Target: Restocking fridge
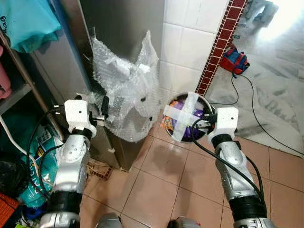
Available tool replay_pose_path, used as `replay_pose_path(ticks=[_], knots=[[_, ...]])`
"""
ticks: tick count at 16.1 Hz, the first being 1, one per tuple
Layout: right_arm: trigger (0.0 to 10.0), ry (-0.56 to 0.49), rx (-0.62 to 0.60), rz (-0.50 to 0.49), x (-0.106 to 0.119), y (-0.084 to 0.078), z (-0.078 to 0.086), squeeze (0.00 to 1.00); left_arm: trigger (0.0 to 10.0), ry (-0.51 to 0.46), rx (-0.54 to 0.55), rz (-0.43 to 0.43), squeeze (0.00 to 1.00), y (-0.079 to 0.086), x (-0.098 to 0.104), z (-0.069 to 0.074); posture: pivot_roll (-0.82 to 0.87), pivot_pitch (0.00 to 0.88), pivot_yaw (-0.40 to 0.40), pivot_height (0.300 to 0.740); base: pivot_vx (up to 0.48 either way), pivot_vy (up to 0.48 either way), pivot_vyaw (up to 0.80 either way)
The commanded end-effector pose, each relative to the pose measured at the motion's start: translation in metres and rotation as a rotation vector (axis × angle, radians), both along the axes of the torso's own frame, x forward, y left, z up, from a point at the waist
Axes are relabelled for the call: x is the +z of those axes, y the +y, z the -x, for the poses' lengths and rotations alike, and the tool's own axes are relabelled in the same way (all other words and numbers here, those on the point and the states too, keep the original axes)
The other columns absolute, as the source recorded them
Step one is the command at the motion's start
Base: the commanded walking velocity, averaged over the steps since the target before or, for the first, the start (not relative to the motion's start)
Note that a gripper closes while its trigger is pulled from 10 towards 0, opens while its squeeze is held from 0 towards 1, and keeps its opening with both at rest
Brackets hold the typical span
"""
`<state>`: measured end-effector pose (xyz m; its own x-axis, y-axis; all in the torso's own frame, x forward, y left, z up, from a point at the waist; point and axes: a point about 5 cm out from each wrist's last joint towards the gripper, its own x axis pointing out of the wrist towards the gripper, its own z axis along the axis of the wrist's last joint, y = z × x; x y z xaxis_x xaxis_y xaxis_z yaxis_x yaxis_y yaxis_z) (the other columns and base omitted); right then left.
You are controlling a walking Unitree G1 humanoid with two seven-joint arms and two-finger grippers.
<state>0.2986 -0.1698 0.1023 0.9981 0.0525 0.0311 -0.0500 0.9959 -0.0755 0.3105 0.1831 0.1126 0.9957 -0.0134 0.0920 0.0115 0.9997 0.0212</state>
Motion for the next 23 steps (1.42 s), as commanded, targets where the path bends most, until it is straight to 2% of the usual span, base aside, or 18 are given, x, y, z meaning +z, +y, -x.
replay_pose_path(ticks=[1,4,7,11,12,17,19,23], knots=[[10.0,-0.026,-0.001,0.004,0.007,-0.002,0.002,0.0,10.0,-0.01,0.034,0.019,0.0,0.006,0.003,-0.007,0.03,0.106,-0.01,0.74,0.0,0.0,0.0],[10.0,-0.02,-0.013,0.017,0.007,-0.007,0.006,0.0,10.0,-0.012,0.021,0.027,0.0,0.005,0.007,-0.018,0.01,0.118,-0.007,0.74,0.0,0.0,0.0],[10.0,-0.017,-0.012,0.022,0.007,-0.006,0.009,0.0,10.0,-0.013,-0.054,0.064,0.0,-0.002,0.012,-0.03,-0.01,0.115,-0.007,0.74,0.0,0.0,0.0],[10.0,-0.018,-0.017,0.025,0.01,-0.008,0.009,0.0,10.0,-0.009,-0.126,0.069,0.0,-0.013,0.012,-0.037,-0.01,0.118,-0.007,0.74,0.0,0.0,0.0],[10.0,-0.015,-0.019,0.026,0.009,-0.009,0.009,0.0,10.0,0.004,-0.182,0.08,0.0,-0.02,0.008,-0.035,-0.01,0.12,-0.009,0.74,0.0,0.0,0.0],[10.0,-0.009,-0.011,0.025,0.009,-0.006,0.009,0.0,10.0,0.016,-0.265,0.071,0.0,-0.032,0.002,-0.029,0.0,0.121,-0.013,0.74,0.0,0.0,0.0],[10.0,-0.007,-0.012,0.027,0.009,-0.007,0.008,0.0,10.0,0.053,-0.322,0.078,0.0,-0.039,-0.006,-0.026,0.0,0.122,-0.011,0.74,0.0,0.0,0.0],[10.0,-0.004,-0.021,0.028,0.008,-0.008,0.009,0.0,10.0,0.114,-0.468,0.067,0.0,-0.066,-0.017,-0.019,0.0,0.122,-0.006,0.74,0.0,0.0,0.0]])
